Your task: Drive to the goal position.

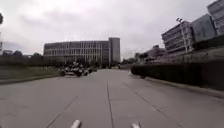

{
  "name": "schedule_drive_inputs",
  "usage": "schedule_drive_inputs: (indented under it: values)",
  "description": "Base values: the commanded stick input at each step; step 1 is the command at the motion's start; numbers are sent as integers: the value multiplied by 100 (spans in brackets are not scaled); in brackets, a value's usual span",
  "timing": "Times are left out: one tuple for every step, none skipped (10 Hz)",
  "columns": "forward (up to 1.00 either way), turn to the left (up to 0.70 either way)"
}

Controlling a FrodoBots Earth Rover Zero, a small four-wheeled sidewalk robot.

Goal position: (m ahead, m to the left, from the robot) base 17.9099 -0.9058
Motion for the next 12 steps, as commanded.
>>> schedule_drive_inputs:
  values:
    - [100,0]
    - [100,1]
    - [100,32]
    - [100,12]
    - [100,13]
    - [100,23]
    - [100,24]
    - [100,0]
    - [100,0]
    - [100,0]
    - [100,8]
    - [100,0]
